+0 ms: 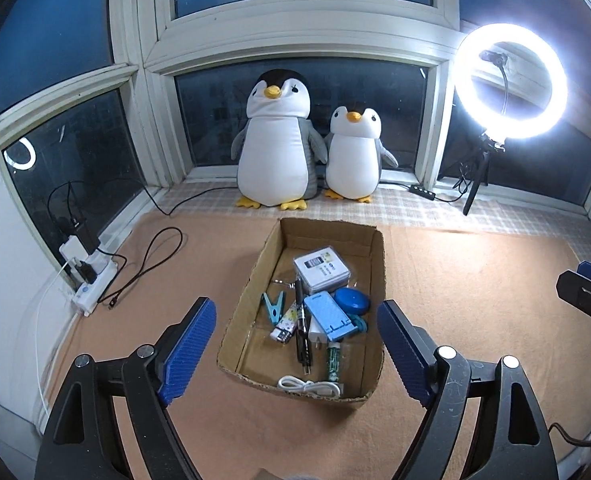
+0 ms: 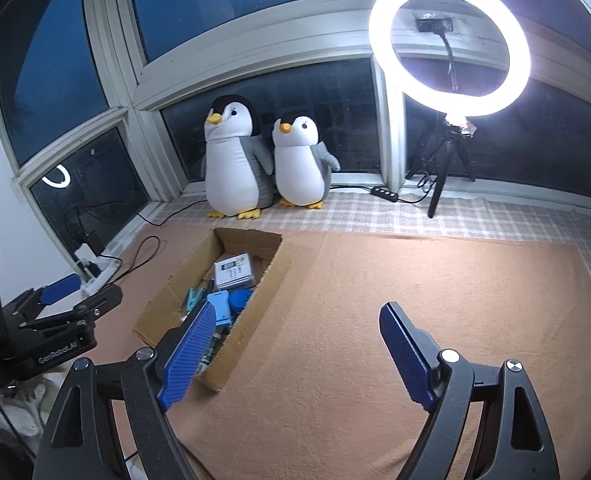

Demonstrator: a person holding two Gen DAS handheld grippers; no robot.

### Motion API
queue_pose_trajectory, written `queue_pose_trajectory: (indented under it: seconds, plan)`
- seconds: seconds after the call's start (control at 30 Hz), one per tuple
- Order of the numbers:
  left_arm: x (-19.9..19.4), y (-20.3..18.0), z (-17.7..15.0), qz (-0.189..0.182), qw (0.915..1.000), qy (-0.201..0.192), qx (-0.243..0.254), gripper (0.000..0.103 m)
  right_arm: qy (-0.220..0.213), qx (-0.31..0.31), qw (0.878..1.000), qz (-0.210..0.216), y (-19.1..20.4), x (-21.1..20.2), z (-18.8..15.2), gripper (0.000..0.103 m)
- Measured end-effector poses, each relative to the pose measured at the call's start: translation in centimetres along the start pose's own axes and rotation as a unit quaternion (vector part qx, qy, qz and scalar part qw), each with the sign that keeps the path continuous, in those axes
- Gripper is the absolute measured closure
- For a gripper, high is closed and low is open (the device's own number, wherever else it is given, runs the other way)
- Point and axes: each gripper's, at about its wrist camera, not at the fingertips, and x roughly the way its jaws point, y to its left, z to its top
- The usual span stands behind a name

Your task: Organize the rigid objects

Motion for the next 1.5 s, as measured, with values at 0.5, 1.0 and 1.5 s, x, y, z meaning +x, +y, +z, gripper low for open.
queue_pose_trajectory:
  seconds: [0.5,1.0,1.5]
  plan:
    - [0.4,-0.8,-0.9,0.0,0.9999,0.012,0.003,0.012,-0.002,0.015,1.0,-0.021,-0.8,-0.2,-1.2,0.016]
    - [0.4,-1.0,-1.0,-0.001,0.9999,0.013,0.004,0.012,0.005,0.016,1.0,-0.021,-0.9,0.1,-1.4,0.015]
    - [0.7,-0.9,-1.1,-0.002,0.9999,0.015,0.003,0.011,0.01,0.017,1.0,-0.021,-0.8,0.4,-1.6,0.015]
